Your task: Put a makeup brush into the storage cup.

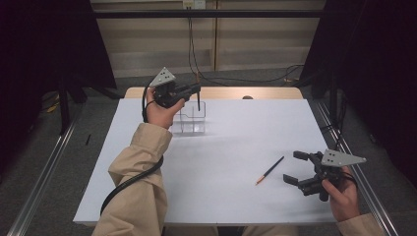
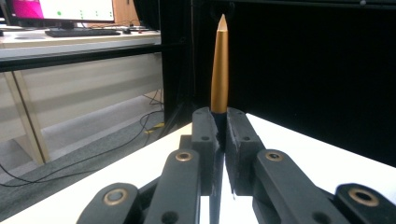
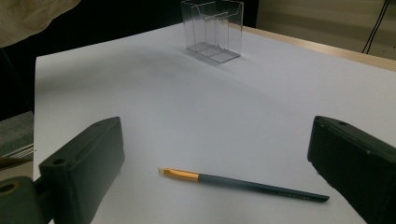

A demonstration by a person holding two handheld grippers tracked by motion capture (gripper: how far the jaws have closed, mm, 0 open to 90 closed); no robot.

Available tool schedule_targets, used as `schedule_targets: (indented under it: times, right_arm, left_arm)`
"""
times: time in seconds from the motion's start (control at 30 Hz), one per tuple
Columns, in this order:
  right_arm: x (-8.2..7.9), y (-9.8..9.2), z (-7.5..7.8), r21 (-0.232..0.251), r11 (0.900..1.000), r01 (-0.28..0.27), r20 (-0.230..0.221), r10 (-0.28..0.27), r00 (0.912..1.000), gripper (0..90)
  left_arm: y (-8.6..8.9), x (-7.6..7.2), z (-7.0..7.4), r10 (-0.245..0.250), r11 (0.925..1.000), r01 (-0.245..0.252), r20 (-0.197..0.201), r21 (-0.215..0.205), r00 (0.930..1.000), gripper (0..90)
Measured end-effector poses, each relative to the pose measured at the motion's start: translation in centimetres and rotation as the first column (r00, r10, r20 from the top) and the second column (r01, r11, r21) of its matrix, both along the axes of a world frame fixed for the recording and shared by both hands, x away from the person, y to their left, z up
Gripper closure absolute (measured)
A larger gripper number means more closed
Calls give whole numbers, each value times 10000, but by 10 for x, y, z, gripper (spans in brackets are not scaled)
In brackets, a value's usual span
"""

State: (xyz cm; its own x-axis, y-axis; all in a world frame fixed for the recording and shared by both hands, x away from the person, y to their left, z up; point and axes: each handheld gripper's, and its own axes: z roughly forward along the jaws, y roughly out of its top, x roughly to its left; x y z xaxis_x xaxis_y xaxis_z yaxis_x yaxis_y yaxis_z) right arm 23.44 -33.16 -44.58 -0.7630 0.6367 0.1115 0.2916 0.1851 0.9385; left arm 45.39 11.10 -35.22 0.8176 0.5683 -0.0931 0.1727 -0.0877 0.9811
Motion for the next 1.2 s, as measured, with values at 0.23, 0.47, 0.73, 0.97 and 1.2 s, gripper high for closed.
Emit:
schedule_targets:
  times: [0.23,0.47,0.73,0.97,1.2]
  right_arm:
    - [0,0,0,31,10000,-7,24,7,10000,34]
    - [0,0,0,21,10000,-34,2,34,10000,34]
    - [0,0,0,32,10000,-31,-3,31,10000,34]
    - [0,0,0,24,10000,-32,4,32,10000,34]
    - [0,0,0,42,10000,-62,7,62,10000,34]
  left_arm:
    - [3,7,-4,226,9997,-226,-55,-1,9997,835]
    - [4,12,-11,510,9987,-510,-53,12,9987,834]
    - [4,14,-17,639,9980,-639,-49,-28,9979,834]
    - [1,14,-21,596,9982,-596,-75,31,9982,834]
    - [0,14,-28,644,9979,-643,-155,71,9978,833]
